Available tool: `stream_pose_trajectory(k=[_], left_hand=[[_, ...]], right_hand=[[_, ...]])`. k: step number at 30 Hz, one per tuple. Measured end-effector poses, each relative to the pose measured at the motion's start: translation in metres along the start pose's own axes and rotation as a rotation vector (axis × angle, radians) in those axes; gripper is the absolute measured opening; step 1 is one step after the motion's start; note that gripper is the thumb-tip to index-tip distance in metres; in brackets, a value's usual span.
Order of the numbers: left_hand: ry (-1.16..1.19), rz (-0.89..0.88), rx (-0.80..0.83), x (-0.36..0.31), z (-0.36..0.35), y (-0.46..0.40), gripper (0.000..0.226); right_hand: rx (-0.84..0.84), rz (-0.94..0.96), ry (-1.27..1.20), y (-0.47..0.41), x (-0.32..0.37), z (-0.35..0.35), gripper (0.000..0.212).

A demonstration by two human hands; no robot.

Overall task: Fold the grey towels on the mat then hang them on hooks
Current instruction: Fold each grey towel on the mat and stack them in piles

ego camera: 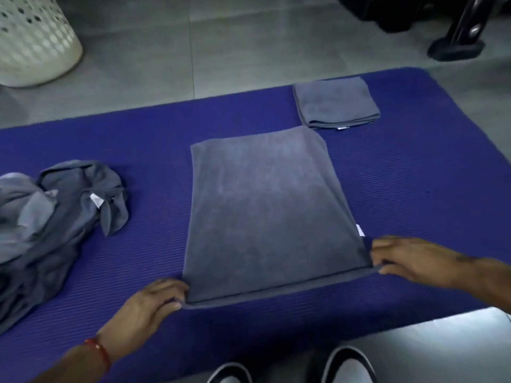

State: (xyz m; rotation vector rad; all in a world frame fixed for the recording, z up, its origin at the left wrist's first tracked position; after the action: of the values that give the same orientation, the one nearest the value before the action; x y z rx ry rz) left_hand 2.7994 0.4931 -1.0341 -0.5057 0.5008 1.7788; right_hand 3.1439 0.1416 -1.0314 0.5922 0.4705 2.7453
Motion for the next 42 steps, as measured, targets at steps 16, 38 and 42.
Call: stream_pose_trajectory(k=[16, 38, 42], left_hand=[[-0.099, 0.177, -0.216, 0.03, 0.033, -0.121, 0.021], [0.409, 0.62, -0.249, 0.105, 0.077, -0.296, 0.009], [0.384, 0.658, -0.327, 0.105, 0.089, -0.288, 0.023]], right_hand=[[-0.218, -0.234, -0.039, -0.106, -0.032, 0.076, 0.032], [-0.434, -0.766, -0.679, -0.24, -0.113, 0.121, 0.008], [-0.654, -0.695, -0.903, -0.234, -0.115, 0.127, 0.019]])
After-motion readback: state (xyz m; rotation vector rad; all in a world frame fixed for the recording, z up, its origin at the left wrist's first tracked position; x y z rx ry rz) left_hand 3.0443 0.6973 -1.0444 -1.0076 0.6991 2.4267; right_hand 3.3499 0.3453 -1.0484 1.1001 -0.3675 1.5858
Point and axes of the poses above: each hand's wrist, its own y-axis away from the middle knuckle, its own z-axis out of the back of the hand, x = y × z, the point moved 8 cm from there along -y, towards the middle knuckle, and after that the axes turned 8 degrees about -x, right-handed, at the moved point
